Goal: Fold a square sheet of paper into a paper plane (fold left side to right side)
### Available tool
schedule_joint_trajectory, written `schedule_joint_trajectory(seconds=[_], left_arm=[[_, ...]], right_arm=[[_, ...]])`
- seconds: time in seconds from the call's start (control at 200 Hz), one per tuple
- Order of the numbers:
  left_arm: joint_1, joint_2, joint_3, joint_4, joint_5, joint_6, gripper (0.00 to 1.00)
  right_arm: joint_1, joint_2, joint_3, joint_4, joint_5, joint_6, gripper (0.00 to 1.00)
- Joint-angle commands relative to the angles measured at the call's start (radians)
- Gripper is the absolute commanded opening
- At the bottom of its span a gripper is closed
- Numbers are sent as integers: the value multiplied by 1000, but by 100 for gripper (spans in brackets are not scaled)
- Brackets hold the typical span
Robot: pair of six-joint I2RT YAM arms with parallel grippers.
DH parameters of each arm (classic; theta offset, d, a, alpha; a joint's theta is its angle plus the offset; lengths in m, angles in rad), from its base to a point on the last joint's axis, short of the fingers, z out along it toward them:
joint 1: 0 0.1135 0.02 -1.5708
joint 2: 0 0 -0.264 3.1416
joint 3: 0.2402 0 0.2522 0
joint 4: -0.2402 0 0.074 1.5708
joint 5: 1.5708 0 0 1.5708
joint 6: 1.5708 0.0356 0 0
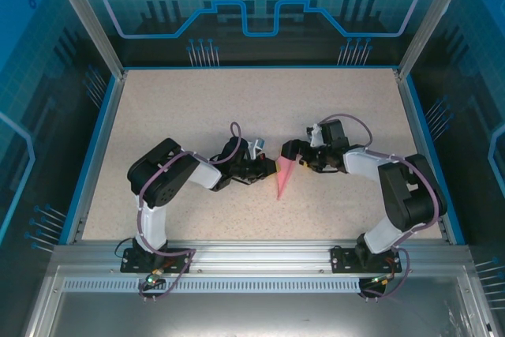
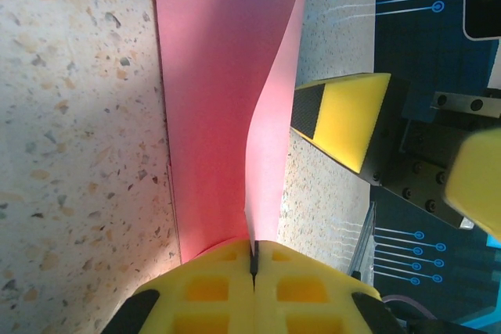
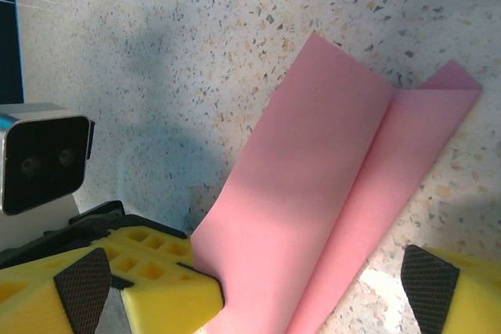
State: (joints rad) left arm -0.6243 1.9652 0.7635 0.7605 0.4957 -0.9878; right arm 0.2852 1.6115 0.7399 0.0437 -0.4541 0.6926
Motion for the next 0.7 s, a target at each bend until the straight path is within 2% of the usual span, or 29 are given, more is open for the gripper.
schedule_joint_trajectory(seconds=[0.0, 0.695], left_arm=[[7, 17, 22, -1, 26, 25, 2], [8, 47, 42, -5, 35, 37, 2]], right_arm=[[-4, 27, 36, 11, -26, 8, 99], [24, 111, 101, -3, -16, 1, 99]])
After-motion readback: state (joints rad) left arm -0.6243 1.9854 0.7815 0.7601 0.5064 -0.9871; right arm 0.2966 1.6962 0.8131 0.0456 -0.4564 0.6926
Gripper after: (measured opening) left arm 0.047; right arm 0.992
